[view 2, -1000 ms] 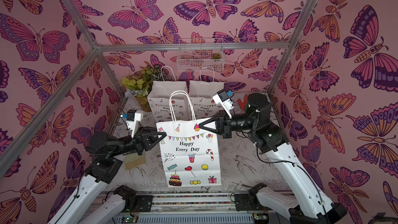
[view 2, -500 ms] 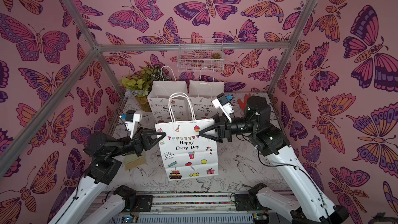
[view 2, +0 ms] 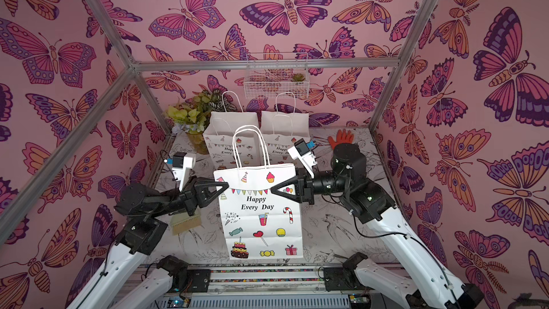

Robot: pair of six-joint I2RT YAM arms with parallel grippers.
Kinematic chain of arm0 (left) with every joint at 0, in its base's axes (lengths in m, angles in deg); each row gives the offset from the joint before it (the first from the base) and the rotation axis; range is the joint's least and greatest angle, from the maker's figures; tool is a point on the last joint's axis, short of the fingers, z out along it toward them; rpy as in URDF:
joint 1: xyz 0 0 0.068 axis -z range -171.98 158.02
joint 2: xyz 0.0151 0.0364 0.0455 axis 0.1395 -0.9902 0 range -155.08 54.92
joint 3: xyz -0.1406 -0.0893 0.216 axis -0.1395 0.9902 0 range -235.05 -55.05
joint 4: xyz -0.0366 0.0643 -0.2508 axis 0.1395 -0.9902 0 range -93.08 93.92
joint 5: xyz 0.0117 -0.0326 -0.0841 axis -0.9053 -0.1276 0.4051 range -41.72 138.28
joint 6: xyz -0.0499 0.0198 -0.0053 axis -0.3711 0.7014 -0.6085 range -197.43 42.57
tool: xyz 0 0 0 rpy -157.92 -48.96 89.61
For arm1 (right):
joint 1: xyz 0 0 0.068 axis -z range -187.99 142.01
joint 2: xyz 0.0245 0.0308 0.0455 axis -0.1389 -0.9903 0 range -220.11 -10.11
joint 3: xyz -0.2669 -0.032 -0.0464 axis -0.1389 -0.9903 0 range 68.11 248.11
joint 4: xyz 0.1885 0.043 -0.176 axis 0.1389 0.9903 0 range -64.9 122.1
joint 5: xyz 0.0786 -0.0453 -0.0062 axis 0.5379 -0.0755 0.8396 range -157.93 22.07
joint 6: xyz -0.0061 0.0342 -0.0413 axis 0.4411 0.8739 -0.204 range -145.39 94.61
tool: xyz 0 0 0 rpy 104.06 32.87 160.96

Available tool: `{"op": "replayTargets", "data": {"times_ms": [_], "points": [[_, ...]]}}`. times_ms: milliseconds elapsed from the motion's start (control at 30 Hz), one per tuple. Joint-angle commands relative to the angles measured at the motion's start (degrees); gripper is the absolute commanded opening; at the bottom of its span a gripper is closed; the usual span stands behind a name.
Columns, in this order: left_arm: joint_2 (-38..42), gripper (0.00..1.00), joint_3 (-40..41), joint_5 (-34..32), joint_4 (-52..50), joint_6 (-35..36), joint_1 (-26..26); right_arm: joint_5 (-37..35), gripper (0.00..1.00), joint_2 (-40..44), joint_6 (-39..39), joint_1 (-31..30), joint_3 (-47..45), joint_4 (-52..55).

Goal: Put away the paper bag
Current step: Press the paper bag.

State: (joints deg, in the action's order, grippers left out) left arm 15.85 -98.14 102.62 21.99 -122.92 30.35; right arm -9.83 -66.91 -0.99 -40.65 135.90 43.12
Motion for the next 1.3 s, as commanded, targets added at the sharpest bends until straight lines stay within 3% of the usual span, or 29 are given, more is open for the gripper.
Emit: {"op": "replayTargets", "data": {"times_ms": [0, 167, 333, 500, 633, 767, 1033, 1200, 1267], "points": [[0.8, 0.0, -0.5, -1.6, 1.0, 0.5, 0.2, -4.9, 0.18, 0.7, -4.2, -0.5, 3.3, 6.3], [1.7, 0.0, -1.5, -1.9, -3.6, 3.3, 0.1, -9.2, 0.01, 1.3, -5.7, -0.5, 5.1, 8.2], [2.4, 0.0, -2.3, -1.4, -6.0, 4.4, 0.1, -8.3, 0.0, 0.9, -4.6, -0.5, 6.0, 6.7], [1.4, 0.46, -2.4, 2.7, -5.9, 4.0, 0.1, -5.3, 0.0, 0.6, -2.8, -0.5, 7.3, 4.4], [1.0, 0.68, -2.3, 4.5, -5.9, 4.3, 0.2, -2.1, 0.0, 0.0, -0.8, -0.5, 8.6, 1.2], [0.6, 0.82, -2.3, 4.9, -5.8, 4.2, 0.3, 1.2, 0.0, -1.0, 2.4, -0.5, 9.4, -3.0], [-0.5, 0.82, -2.3, 5.6, -5.1, 4.8, 2.0, -0.8, 0.0, -2.1, 2.0, -0.5, 9.7, -2.4], [-0.7, 0.6, -2.1, 6.1, -5.1, 5.0, 2.1, -4.0, 0.0, -2.9, 0.0, -0.5, 11.5, 0.3], [-0.6, 0.46, -2.0, 6.3, -5.1, 5.0, 2.1, -5.1, 0.0, -3.0, -0.9, -0.5, 12.4, 1.3]]}}
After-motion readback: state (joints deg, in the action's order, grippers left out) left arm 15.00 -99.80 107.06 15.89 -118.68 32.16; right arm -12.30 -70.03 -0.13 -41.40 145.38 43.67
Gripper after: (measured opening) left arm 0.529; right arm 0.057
